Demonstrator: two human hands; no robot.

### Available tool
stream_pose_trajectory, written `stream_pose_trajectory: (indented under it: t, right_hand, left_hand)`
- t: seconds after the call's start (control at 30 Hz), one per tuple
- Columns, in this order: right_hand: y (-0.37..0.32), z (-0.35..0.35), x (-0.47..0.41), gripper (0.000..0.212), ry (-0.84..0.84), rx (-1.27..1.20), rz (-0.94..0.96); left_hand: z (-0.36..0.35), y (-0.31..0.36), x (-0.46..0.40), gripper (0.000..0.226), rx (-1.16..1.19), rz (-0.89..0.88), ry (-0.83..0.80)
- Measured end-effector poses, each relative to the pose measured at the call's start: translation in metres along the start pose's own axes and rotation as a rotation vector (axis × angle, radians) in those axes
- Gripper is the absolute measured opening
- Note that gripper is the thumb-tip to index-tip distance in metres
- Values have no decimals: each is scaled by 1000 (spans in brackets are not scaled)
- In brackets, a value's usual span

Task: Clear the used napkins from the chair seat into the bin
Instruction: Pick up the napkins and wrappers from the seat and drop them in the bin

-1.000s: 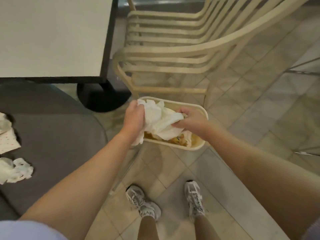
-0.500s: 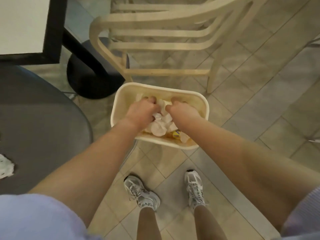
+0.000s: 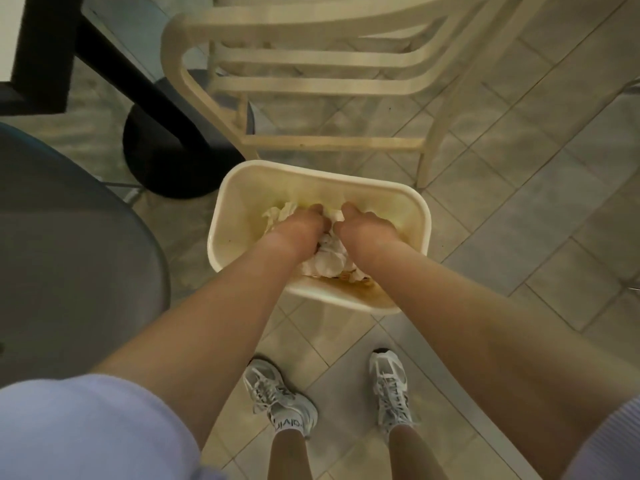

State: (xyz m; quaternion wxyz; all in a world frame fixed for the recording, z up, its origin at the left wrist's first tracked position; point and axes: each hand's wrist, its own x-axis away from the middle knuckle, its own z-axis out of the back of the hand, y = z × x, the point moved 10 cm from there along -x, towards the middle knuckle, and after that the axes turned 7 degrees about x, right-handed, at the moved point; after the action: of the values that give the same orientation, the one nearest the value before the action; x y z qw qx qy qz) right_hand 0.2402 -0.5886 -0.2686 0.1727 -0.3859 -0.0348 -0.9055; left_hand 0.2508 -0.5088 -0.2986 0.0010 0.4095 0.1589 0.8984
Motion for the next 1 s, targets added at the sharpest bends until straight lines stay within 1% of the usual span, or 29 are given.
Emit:
stream_pose_trajectory:
  t: [0.03, 0.1, 0.2, 0.3, 0.37, 0.5, 0.6, 0.67, 0.77, 0.8, 0.83, 0.93, 1.0]
  right_hand:
    - [0, -2, 2, 53, -32, 81, 5]
    - [-1, 1, 11, 62, -30, 199, 13]
    - [-6, 20, 31, 66, 50, 222, 27]
    - [-15, 37, 48, 59, 98, 231, 58]
    - [-22, 49, 60, 51, 115, 271, 59]
    - [-46, 75, 83, 43, 132, 266, 91]
    - [-80, 101, 100, 43, 223, 248, 157]
    - [-107, 114, 106, 44, 250, 258, 192]
    - [-156, 130, 113, 45, 242, 278, 239]
    - [-184, 139, 117, 45, 247, 299, 271]
    - [-189, 142, 119, 45, 252, 298, 285]
    - [-243, 159, 125, 40, 292, 232, 349]
    - [-281, 169, 129, 38, 310, 148, 377]
  left_hand:
    - [4, 1, 5, 35, -3, -25, 28]
    - [11, 4, 16, 33, 26, -94, 39]
    - [28, 6, 41, 36, 141, -139, 64]
    - [44, 2, 65, 48, 200, -130, 91]
    - [57, 1, 83, 51, 200, -129, 121]
    - [86, -1, 118, 46, 207, -157, 196]
    - [104, -15, 150, 43, 192, -168, 272]
    - [111, -32, 170, 38, 173, -167, 277]
    - [122, -74, 199, 35, 90, -131, 265]
    - [130, -98, 215, 34, 76, -105, 286]
    - [133, -104, 220, 33, 64, -98, 299]
    - [150, -155, 256, 32, 82, -39, 390]
    - [160, -192, 285, 35, 151, -3, 494]
